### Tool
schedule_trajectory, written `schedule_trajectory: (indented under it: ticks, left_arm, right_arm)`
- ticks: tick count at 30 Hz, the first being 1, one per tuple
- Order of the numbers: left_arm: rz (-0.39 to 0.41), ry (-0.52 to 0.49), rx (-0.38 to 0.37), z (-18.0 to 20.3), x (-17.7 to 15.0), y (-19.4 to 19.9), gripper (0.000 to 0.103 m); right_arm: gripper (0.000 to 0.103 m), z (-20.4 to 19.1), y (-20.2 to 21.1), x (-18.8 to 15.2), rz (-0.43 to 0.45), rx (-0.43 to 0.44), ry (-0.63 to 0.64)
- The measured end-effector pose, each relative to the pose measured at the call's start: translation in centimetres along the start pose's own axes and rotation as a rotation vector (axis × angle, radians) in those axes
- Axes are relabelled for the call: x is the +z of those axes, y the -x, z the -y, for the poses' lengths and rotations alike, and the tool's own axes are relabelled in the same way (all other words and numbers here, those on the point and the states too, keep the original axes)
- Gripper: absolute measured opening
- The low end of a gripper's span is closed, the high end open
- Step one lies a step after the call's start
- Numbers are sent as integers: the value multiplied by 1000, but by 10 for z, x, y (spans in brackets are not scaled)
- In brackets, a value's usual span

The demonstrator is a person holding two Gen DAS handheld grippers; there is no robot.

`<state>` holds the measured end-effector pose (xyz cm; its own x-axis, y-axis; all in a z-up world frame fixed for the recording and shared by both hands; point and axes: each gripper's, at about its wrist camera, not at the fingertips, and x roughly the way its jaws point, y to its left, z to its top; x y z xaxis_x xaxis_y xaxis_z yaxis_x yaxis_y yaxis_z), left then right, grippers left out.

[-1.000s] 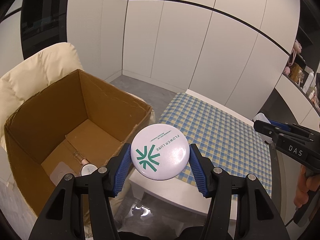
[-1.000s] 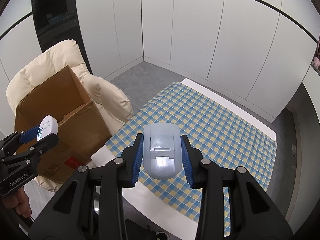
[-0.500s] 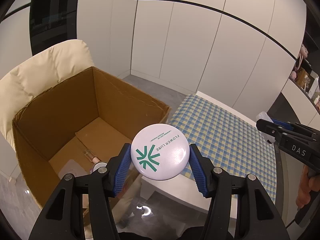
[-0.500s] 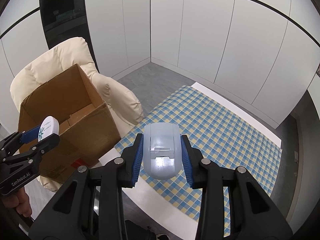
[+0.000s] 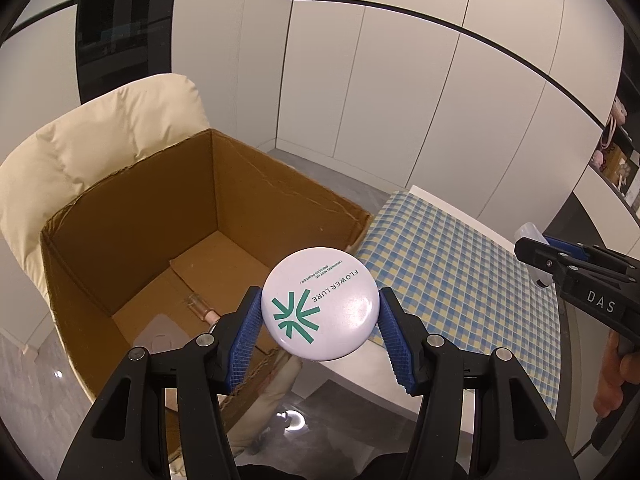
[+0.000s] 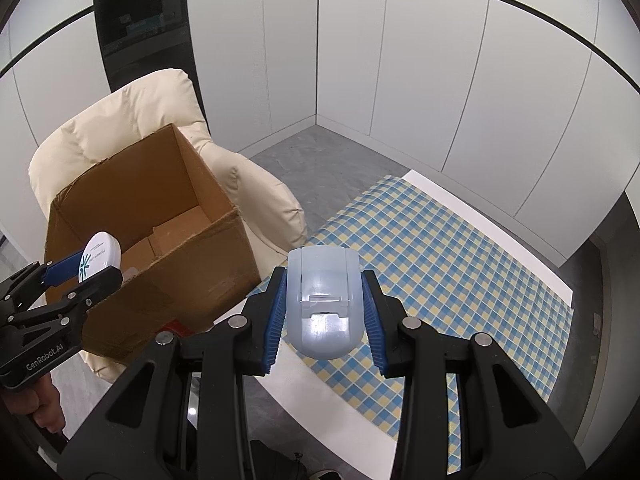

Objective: Organize objects
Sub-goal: 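Carry the white compact over the box with the left gripper while the right carries the case, then lower the white compact into the box and open the left gripper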

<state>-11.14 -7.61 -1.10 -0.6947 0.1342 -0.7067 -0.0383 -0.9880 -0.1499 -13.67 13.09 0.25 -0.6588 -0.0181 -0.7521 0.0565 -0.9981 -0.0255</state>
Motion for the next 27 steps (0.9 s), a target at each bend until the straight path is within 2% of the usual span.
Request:
schedule_trajectory:
  ticks: [27]
  left_arm:
    - [-5, 63, 91, -47, -13, 16, 57]
  right_arm:
    - [38, -60, -12, 10, -8, 76, 93]
